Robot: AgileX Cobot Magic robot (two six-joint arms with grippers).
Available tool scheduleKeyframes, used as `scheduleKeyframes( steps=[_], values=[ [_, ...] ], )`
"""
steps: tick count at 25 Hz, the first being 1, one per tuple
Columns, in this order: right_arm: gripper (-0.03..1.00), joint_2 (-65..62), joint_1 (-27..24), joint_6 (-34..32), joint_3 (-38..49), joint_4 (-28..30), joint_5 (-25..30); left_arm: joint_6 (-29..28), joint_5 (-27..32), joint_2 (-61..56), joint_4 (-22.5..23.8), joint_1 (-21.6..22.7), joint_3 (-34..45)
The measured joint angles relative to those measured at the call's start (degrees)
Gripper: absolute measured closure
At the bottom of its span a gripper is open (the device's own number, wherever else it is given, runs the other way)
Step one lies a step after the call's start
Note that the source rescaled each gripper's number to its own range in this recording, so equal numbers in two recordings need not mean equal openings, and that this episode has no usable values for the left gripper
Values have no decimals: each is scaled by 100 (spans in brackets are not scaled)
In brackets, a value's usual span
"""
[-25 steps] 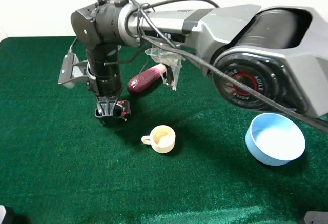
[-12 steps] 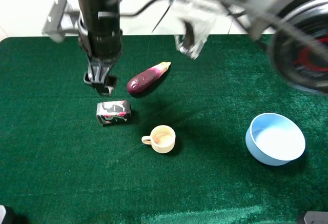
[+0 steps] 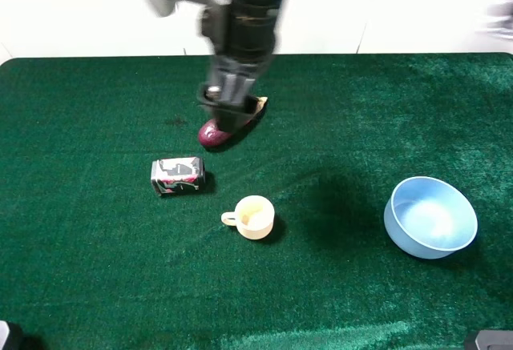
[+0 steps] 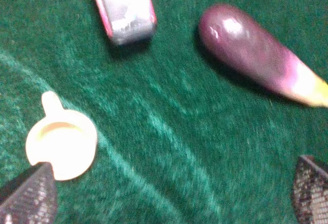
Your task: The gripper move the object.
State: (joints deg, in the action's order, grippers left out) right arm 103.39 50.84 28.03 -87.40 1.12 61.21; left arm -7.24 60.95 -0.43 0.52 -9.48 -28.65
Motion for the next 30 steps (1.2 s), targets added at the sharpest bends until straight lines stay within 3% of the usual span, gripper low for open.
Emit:
scheduleKeyframes(
  steps=[6,14,21,25,30],
  values=[
    [-3,-1948,-506,-609,2357,-158,-860,0,0,0,0,0,0],
    [-3,-4598,-972,-1042,4510,-277,-1026,0,0,0,0,0,0],
    [-3,-6880,-1072,-1521,5685,-452,-962,0,0,0,0,0,0],
    [-3,-7831,-1072,-1796,5743,-459,-918,0,0,0,0,0,0],
    [-3,-8516,-1072,-2098,5798,-450,-420,0,0,0,0,0,0]
  ],
)
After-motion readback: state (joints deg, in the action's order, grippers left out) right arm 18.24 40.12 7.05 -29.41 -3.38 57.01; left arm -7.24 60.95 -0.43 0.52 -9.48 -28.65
